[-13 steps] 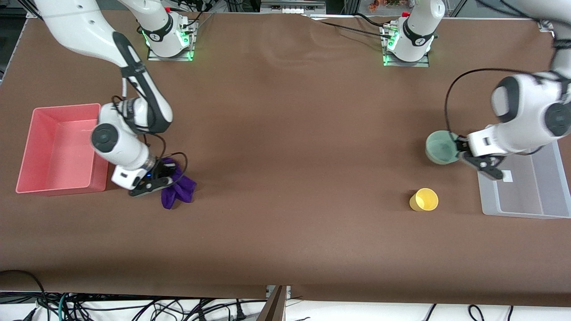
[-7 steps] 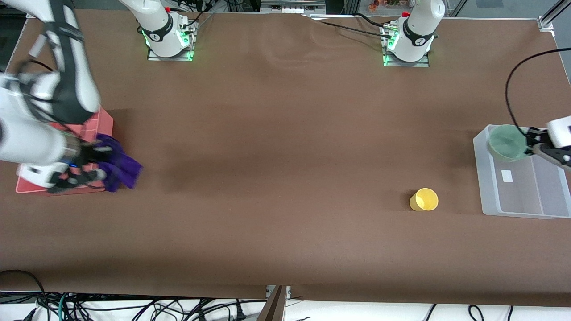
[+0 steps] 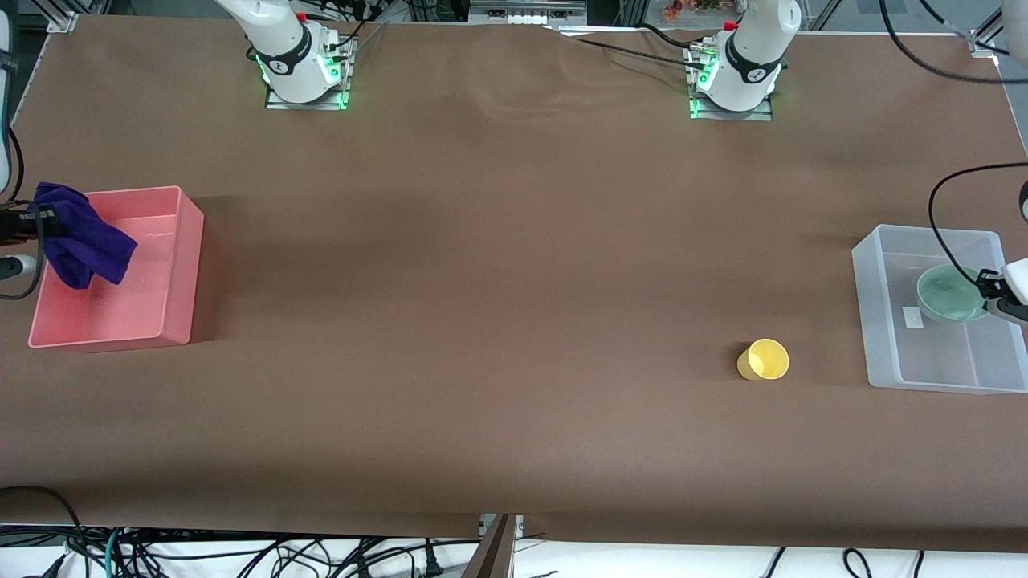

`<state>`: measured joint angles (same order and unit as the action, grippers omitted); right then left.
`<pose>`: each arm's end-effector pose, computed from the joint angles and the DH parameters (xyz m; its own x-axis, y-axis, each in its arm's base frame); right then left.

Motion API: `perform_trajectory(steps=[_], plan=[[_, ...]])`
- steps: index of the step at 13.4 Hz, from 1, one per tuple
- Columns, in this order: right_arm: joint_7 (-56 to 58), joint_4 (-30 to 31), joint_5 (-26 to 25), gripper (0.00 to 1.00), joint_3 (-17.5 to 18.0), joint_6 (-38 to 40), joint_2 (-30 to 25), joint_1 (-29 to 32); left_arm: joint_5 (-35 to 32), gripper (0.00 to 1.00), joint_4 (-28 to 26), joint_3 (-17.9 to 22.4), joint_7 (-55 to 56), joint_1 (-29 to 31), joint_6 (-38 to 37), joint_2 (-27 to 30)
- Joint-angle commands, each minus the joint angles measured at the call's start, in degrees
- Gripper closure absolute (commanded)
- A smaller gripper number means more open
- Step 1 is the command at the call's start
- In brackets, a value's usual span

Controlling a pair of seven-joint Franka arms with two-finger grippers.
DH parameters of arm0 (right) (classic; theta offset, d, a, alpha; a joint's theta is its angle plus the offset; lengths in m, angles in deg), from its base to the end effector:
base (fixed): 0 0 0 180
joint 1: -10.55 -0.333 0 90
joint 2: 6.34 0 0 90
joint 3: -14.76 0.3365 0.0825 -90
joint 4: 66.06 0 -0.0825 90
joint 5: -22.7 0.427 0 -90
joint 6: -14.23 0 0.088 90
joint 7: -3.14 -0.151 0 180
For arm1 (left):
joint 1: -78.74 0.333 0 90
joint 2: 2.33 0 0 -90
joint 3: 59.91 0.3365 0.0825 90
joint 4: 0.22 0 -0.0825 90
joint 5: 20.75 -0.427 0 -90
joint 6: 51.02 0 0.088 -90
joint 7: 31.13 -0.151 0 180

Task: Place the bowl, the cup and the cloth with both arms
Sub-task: 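Carry the cloth into the pink bin while the left gripper carries the bowl, then release the cloth in the pink bin while the left gripper grasps the cup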

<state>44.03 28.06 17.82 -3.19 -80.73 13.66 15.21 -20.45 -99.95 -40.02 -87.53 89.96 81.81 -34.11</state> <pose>0.6005 -0.2475 0.3621 0.8766 0.3239 -0.3560 0.3220 -0.9444 -0.0665 0.6216 0.3567 0.2266 0.8794 -0.4611 -0.1183 -0.4744 -0.8693 -0.1386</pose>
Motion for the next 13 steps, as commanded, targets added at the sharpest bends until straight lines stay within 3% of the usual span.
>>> perform_trajectory(steps=[1,2,4,7,10,11,12,13], plan=[[0.2,10.2,-0.4,1.0,0.3,-7.7,-1.2,2.4,3.7,0.85,2.8,-0.1,-1.6,0.0,-0.6,-3.3],[0.2,13.2,-0.3,1.0,-0.5,-10.5,-1.1,2.6,4.0,0.05,3.0,-0.6,-1.4,0.0,-0.6,-3.1],[2.0,17.5,-0.3,1.0,-2.2,-16.6,-0.4,2.7,7.8,0.0,5.8,-1.7,-1.9,0.1,-3.4,-1.9],[5.5,21.6,0.3,1.0,-4.2,-26.3,2.1,2.7,7.8,0.0,15.0,-3.2,-2.0,-0.8,-16.8,0.8],[4.8,21.7,3.5,1.0,-4.2,-30.0,4.4,2.6,8.1,0.0,22.7,-10.0,2.6,-1.1,-28.5,0.9],[4.8,21.4,4.8,0.65,-4.0,-30.5,4.6,2.5,7.9,0.0,23.1,-13.9,7.9,-1.1,-29.6,1.2],[5.2,20.5,5.7,0.01,-3.8,-30.2,4.4,2.5,8.0,0.0,22.7,-17.8,13.7,-1.0,-29.8,1.2],[5.2,19.0,5.9,0.0,-3.5,-29.5,3.7,2.4,8.3,0.0,22.2,-20.8,19.7,-1.1,-29.7,0.9]])
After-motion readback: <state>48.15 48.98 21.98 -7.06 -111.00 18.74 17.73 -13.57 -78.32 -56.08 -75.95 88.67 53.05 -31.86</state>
